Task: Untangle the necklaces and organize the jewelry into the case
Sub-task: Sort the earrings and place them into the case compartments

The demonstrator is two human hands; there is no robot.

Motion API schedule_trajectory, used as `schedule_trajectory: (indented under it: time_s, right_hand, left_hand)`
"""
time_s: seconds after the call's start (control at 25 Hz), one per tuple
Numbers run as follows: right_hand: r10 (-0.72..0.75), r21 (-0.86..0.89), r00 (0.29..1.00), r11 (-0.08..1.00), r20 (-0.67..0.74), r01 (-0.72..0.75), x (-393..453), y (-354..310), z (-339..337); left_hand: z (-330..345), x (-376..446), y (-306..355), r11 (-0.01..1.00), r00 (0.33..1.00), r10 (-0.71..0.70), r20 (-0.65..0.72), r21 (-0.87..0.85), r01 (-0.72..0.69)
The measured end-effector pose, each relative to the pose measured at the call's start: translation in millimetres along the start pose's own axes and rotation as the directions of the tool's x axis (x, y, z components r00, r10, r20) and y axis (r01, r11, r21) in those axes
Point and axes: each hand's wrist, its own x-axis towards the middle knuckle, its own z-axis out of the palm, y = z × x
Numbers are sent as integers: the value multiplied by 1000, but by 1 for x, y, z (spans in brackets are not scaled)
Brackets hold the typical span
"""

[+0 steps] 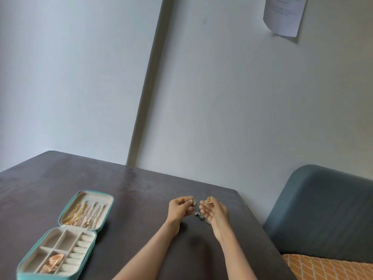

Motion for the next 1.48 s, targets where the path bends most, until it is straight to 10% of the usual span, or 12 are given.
schedule_trajectory:
  time_s: [0.64,0.92,1.16,1.48]
  right_hand:
    - [31,-48,935,999,354,-15,-121,35,190]
    - [-14,-666,935,699,354,262,-147,99,231]
    - [29,-706,966,688,258,168,-165,108,241]
    - [33,-737,959,647,282,195,-175,116,244]
  left_hand:
    - [-201,-80,167,925,988,-46,149,379,-14]
    - [-271,-119,188,527,959,-284,-6,834,161]
    - [-257,-124,186,212,887,-419,-196,928,305]
    - [-221,-122,190,76,895,-344,-285,941,329]
